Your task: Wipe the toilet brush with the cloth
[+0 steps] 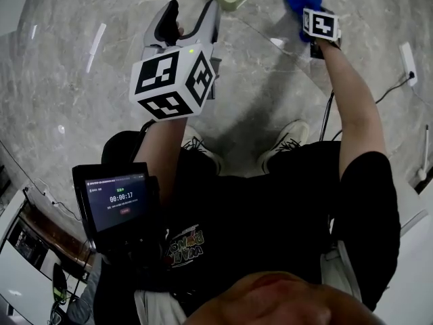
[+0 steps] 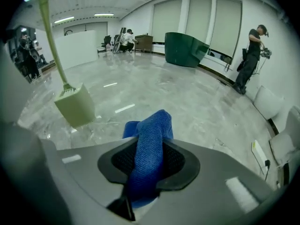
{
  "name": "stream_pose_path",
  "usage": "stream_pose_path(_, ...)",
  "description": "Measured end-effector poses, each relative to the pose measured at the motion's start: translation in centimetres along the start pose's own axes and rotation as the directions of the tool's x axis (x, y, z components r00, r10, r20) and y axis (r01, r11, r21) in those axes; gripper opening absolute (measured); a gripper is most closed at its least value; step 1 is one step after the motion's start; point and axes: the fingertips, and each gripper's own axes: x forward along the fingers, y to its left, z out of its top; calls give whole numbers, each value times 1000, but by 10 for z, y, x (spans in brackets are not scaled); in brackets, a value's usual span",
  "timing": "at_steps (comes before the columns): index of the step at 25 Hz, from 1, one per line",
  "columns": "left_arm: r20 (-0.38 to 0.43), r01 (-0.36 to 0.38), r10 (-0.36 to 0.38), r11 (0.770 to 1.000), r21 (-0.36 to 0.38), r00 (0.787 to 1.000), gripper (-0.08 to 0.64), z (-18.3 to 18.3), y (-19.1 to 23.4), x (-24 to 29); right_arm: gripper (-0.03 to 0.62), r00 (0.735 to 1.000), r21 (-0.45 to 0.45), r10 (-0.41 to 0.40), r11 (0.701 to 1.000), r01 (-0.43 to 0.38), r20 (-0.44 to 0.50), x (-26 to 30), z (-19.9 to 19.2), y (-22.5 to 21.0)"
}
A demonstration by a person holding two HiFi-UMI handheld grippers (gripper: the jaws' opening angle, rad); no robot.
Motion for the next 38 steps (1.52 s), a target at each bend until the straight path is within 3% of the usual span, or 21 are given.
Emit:
stream_pose_path(10, -24, -11, 10, 1000, -3, 1000, 285, -6, 5, 6, 137, 997, -71, 71, 995, -73, -27, 12, -10, 28)
stream_pose_path(13, -22, 1, -1, 1000, 18, 1000, 285, -6, 2, 6, 198, 998, -83, 58, 995, -55, 37, 5, -1, 26)
stream_pose_path(15, -24, 5, -5, 1000, 23, 1000, 285, -6, 1, 6, 201, 996, -66, 25, 998, -20, 83, -2, 9, 19)
stream_pose_path(17, -27, 6, -5, 1000, 25, 1000, 281, -7, -1, 6, 218, 990, 21, -20, 1000, 17, 141, -11, 23, 7)
stream_pose_path(19, -30, 2, -1, 999, 39, 1000, 253, -7, -2, 5, 222, 970, 184, -83, 982, 41, 230, -27, 49, -10)
stream_pose_path(20, -32, 0, 1, 999, 47, 1000, 231, -8, -2, 6, 198, 955, 272, -109, 962, 32, 275, -38, 65, -16)
stream_pose_path(22, -31, 0, 2, 999, 47, 1000, 200, -8, -1, 6, 54, 931, 377, -96, 925, -47, 351, -62, 97, -13)
stream_pose_path(23, -28, -1, 2, 999, 41, 1000, 172, -8, -1, 5, 2, 921, 375, -63, 922, -93, 385, -74, 111, -3)
stream_pose_path(27, 2, -17, 17, 1000, 15, 1000, 12, -1, 3, 1, 0, 880, 196, 61, 965, -172, 471, -106, 151, 50)
stream_pose_path(30, 18, -17, 17, 1000, 10, 1000, 2, 5, 1, -2, -2, 868, 128, 136, 967, -221, 477, -113, 155, 76)
stream_pose_path(34, 21, -19, 19, 1000, 25, 1000, 2, 6, 1, -2, 0, 872, 116, 180, 959, -258, 454, -118, 152, 90)
stream_pose_path(38, 9, -17, 17, 1000, -10, 1000, 2, 8, 0, -6, 0, 873, 101, 215, 953, -285, 437, -136, 151, 104)
